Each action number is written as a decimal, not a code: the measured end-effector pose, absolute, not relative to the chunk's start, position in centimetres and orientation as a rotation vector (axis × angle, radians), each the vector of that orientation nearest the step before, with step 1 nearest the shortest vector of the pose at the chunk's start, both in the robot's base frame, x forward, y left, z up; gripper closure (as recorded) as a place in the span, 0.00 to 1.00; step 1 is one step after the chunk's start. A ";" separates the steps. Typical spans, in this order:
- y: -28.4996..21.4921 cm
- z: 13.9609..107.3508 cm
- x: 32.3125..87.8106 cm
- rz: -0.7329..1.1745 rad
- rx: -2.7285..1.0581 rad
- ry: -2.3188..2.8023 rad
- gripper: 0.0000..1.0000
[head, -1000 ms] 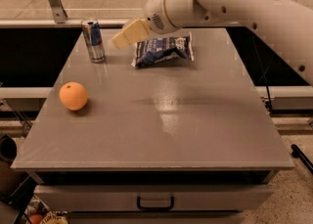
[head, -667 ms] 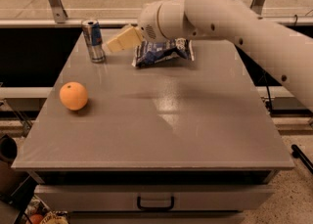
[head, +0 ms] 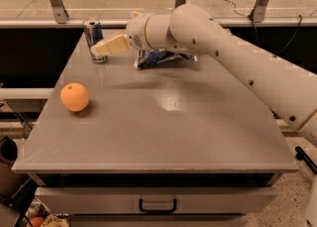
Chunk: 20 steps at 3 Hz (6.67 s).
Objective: Knock redbull can over
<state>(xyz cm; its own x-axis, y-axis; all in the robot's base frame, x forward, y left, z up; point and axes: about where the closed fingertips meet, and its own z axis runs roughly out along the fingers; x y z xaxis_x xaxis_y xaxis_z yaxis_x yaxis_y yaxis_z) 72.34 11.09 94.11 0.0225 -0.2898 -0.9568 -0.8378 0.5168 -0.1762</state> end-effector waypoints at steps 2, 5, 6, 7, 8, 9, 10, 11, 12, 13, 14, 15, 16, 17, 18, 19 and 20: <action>14.4 92.0 74.6 0.640 -0.988 1.512 0.00; 18.5 90.7 76.1 0.730 -0.949 1.462 0.18; 18.7 90.7 76.0 0.733 -0.952 1.462 0.41; 19.0 90.6 75.9 0.736 -0.955 1.461 0.65; 19.3 90.6 75.8 0.740 -0.958 1.460 0.88; 19.5 90.6 75.7 0.743 -0.960 1.459 1.00; 19.7 90.6 75.7 0.741 -0.966 1.462 1.00; 19.1 91.4 75.9 0.724 -0.989 1.499 1.00; 18.0 92.5 75.5 0.682 -1.036 1.569 1.00; 16.5 94.0 75.2 0.625 -1.078 1.644 1.00; 15.3 95.7 74.7 0.552 -1.132 1.725 1.00; 14.7 96.5 74.4 0.478 -1.194 1.810 1.00; 15.5 94.8 73.9 0.456 -1.290 1.902 1.00; 15.9 91.9 73.2 0.467 -1.354 1.984 1.00; 16.4 89.0 72.4 0.490 -1.405 2.050 1.00; 17.8 86.7 72.0 0.537 -1.479 2.074 1.00; 19.3 85.1 72.0 0.595 -1.541 2.060 1.00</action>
Offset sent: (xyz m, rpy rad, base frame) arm 0.0362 0.0459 -0.0293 0.0934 0.0209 0.0489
